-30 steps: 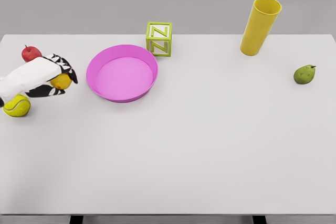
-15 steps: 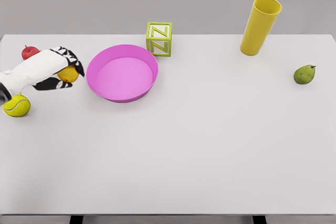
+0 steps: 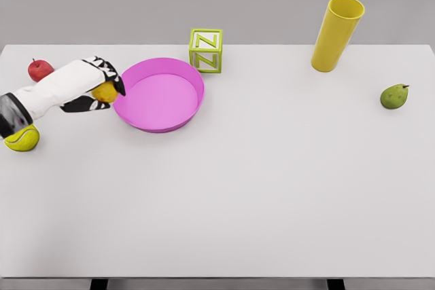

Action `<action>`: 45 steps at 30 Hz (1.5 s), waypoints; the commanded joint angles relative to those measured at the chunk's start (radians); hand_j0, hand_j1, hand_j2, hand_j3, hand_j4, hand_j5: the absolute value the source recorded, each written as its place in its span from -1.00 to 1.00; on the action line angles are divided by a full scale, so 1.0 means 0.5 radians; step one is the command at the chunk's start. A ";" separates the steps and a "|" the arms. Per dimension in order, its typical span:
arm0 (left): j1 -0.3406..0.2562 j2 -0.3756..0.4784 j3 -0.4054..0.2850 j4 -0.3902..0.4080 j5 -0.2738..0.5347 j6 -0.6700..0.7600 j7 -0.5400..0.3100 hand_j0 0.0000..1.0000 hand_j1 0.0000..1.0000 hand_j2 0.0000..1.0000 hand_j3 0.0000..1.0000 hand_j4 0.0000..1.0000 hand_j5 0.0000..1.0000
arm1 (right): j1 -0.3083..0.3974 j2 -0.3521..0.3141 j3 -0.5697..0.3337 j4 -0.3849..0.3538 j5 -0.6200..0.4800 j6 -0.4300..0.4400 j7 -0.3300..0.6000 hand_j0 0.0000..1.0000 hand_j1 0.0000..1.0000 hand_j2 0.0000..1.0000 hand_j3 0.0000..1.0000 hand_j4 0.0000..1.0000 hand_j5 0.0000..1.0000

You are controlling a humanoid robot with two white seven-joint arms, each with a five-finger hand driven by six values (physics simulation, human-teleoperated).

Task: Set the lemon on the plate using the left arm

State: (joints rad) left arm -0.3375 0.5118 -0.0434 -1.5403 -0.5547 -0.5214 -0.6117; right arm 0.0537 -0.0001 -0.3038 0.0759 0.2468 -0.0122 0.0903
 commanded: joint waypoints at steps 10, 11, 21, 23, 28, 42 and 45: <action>-0.061 -0.063 -0.067 0.052 0.011 0.003 0.002 -0.13 -0.13 -0.13 -0.13 -0.13 -0.13 | 0.000 0.000 0.000 0.002 0.000 0.000 0.000 1.00 1.00 1.00 1.00 1.00 1.00; -0.071 -0.082 -0.067 0.056 0.008 0.003 0.002 -0.13 -0.13 -0.13 -0.13 -0.13 -0.13 | 0.000 0.000 0.000 0.002 0.000 0.000 0.000 1.00 1.00 1.00 1.00 1.00 1.00; -0.132 -0.122 -0.146 0.056 -0.007 0.000 0.002 -0.11 -0.11 -0.11 -0.11 -0.11 -0.11 | 0.000 0.000 0.000 0.002 0.000 0.000 0.000 1.00 1.00 1.00 1.00 1.00 1.00; -0.132 -0.143 -0.149 0.056 -0.007 0.000 0.002 -0.03 -0.03 -0.03 -0.03 -0.03 -0.03 | 0.000 0.000 0.000 0.002 0.000 0.000 0.000 1.00 1.00 1.00 1.00 1.00 1.00; -0.135 -0.143 -0.146 0.049 -0.001 -0.006 0.002 0.57 0.57 0.57 0.57 0.57 0.57 | 0.000 0.000 0.000 0.002 0.000 0.000 0.000 1.00 1.00 1.00 1.00 1.00 1.00; -0.061 0.145 0.010 -0.083 0.517 -0.179 0.002 1.00 1.00 1.00 1.00 1.00 1.00 | 0.000 0.000 0.000 -0.001 0.000 0.000 0.000 1.00 1.00 1.00 1.00 1.00 1.00; 0.104 0.268 0.176 -0.076 0.618 -0.179 0.002 1.00 1.00 1.00 1.00 1.00 1.00 | 0.000 0.000 0.000 0.002 0.000 0.000 0.000 1.00 1.00 1.00 1.00 1.00 1.00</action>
State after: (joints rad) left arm -0.2700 0.6012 0.0010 -1.5769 -0.3029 -0.6103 -0.6117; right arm 0.0537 -0.0001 -0.3038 0.0760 0.2468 -0.0122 0.0904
